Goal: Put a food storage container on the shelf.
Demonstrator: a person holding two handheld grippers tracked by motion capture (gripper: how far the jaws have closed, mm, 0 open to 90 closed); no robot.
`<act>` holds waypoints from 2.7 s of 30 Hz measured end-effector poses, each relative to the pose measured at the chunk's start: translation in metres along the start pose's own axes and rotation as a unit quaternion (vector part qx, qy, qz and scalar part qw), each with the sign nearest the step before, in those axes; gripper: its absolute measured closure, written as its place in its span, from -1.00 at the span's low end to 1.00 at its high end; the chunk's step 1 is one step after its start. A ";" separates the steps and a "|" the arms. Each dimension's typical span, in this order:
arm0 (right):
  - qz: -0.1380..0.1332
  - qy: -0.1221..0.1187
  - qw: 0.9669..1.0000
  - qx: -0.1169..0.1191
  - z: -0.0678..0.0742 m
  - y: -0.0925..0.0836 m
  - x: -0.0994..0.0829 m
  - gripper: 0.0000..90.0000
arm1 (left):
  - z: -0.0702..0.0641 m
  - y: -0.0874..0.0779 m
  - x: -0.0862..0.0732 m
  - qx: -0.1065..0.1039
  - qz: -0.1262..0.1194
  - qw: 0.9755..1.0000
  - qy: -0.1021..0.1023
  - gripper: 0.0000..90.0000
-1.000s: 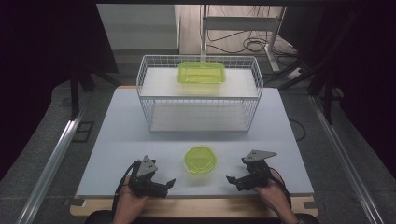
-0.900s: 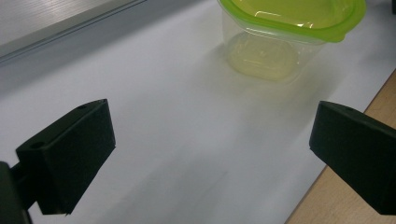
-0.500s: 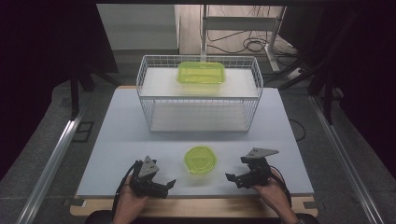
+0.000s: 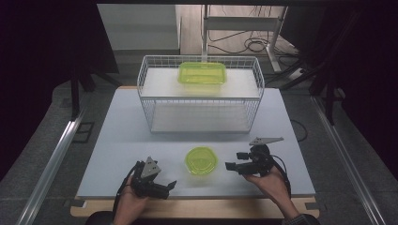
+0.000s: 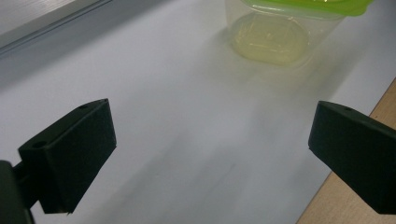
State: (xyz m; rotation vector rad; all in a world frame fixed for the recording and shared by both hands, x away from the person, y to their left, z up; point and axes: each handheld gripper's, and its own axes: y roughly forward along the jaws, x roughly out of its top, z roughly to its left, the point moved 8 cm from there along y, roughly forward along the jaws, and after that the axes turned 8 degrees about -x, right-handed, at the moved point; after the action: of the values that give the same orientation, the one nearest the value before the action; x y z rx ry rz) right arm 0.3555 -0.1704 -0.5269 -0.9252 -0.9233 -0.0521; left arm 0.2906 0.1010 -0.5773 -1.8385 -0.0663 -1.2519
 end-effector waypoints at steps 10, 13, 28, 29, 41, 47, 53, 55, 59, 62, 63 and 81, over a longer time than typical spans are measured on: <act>0.015 0.021 0.999 0.042 0.004 0.024 0.023 0.06 | 0.000 0.000 0.000 0.003 0.000 1.000 0.003 -0.99; 0.020 0.030 0.998 0.052 0.005 0.030 0.027 0.12 | 0.001 -0.001 0.001 0.006 -0.004 1.000 0.001 -0.99; 0.074 0.092 0.987 0.110 0.005 0.063 0.031 0.46 | 0.001 -0.001 0.000 0.002 -0.001 1.000 0.002 -0.99; 0.076 0.100 0.985 0.118 0.005 0.064 0.030 0.51 | 0.001 -0.001 0.000 0.001 -0.001 1.000 0.002 -0.99; 0.082 0.119 0.979 0.144 0.014 0.056 0.034 0.81 | 0.001 -0.001 0.000 0.002 -0.002 1.000 0.003 -0.99; 0.061 0.117 0.981 0.142 0.015 0.044 0.044 0.81 | 0.002 -0.003 0.001 0.001 -0.008 1.000 -0.001 -0.99; 0.032 0.123 0.981 0.147 0.016 0.029 0.056 0.81 | 0.004 -0.006 0.003 -0.002 -0.023 1.000 -0.010 -0.99; 0.029 0.124 0.981 0.148 0.015 0.027 0.057 0.81 | 0.004 -0.006 0.002 -0.001 -0.023 1.000 -0.010 -0.99; 0.012 0.131 0.980 0.151 0.014 0.017 0.066 0.81 | 0.004 -0.005 0.003 -0.001 -0.021 1.000 -0.007 -0.99; 0.007 0.132 0.980 0.150 0.013 0.011 0.071 0.81 | 0.004 -0.005 0.003 0.000 -0.021 1.000 -0.006 -0.99; 0.005 0.131 0.980 0.150 0.013 0.010 0.073 0.81 | 0.004 -0.006 0.003 -0.001 -0.022 1.000 -0.007 -0.99; -0.038 0.133 0.981 0.137 0.016 -0.019 0.111 0.81 | 0.006 -0.008 0.004 -0.005 -0.035 0.999 -0.013 -0.99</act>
State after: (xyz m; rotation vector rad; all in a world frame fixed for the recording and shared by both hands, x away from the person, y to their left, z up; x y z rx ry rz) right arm 0.4073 -0.1345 -0.4318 -0.6102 -0.6950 -0.1094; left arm 0.2929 0.1079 -0.5695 -1.8740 -0.1394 -1.2789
